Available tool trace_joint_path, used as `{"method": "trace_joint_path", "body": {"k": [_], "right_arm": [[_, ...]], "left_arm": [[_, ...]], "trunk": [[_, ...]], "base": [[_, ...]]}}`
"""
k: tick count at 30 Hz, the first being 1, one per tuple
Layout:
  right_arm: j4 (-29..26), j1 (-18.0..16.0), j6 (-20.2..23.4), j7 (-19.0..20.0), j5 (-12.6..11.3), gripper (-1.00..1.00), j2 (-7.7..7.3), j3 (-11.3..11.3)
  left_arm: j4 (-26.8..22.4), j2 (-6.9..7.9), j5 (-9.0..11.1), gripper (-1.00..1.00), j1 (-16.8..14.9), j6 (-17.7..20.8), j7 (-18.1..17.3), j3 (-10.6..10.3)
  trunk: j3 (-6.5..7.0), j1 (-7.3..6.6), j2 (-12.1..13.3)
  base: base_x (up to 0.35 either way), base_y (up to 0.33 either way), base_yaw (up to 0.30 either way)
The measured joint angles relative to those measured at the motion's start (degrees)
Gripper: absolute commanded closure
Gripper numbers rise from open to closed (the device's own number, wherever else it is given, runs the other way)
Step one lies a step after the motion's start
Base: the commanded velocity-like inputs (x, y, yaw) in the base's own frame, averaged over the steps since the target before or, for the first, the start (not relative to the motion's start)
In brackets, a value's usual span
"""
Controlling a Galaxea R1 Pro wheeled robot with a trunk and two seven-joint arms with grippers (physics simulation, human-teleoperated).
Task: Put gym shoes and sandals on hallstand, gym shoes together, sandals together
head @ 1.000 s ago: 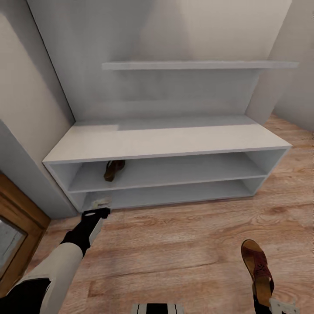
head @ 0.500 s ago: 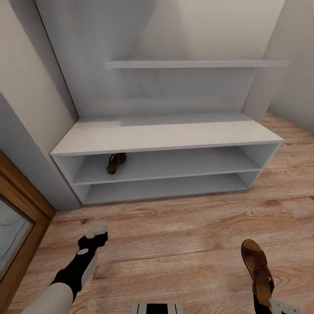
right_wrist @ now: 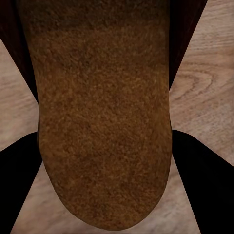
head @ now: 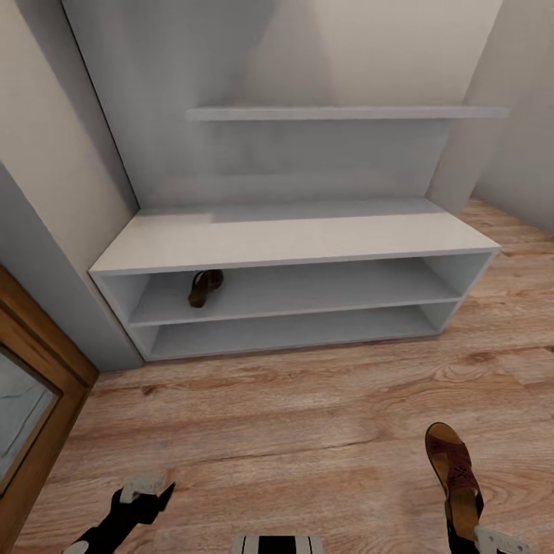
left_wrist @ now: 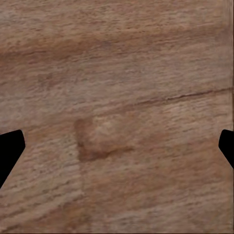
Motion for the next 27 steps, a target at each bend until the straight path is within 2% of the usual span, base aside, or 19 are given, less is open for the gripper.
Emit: {"method": "trace_joint_path", "body": {"k": [4,5,8,15,19,27], "right_arm": [[0.0,0.0,0.0,0.09,0.0,1.0,0.0,0.0],[0.0,0.0,0.0,0.17,0.0,1.0,0.04,0.03],[0.0,0.0,0.0,0.21,0.0,1.0,0.06,0.07],[-0.14,0.0,0.0,0.2,0.03,1.0,0.39,0.14],[-0.13,0.0,0.0,-0.01,-0.03,1.0,0.58,-0.01],[0.02,-0.01,0.0,-0.07,0.0,1.0,0.6,0.0]], "left_arm": [[0.43,1.06,0.12,-1.0,2.21,-1.1,-1.76,0.08],[1.5,1.48,0.09,-1.0,3.99,-2.51,-2.52,0.03],[2.85,1.57,0.09,-1.0,4.86,-4.67,-2.73,-0.08],[7.94,0.7,-0.01,-1.0,5.4,-8.19,-3.92,-0.3],[7.89,0.68,0.1,-1.0,5.41,-8.24,-3.94,-0.15],[7.8,0.69,0.15,-1.0,5.42,-8.17,-3.89,-0.05]], "trunk": [[0.0,0.0,0.0],[0.0,0.0,0.0],[0.0,0.0,0.0],[0.0,0.0,0.0],[0.0,0.01,0.0],[0.0,0.02,0.0]], "base": [[0.0,0.0,0.0],[0.0,0.0,0.0],[0.0,0.0,0.0],[0.0,0.0,0.0],[-0.075,0.071,0.0],[-0.204,0.222,0.0]]}}
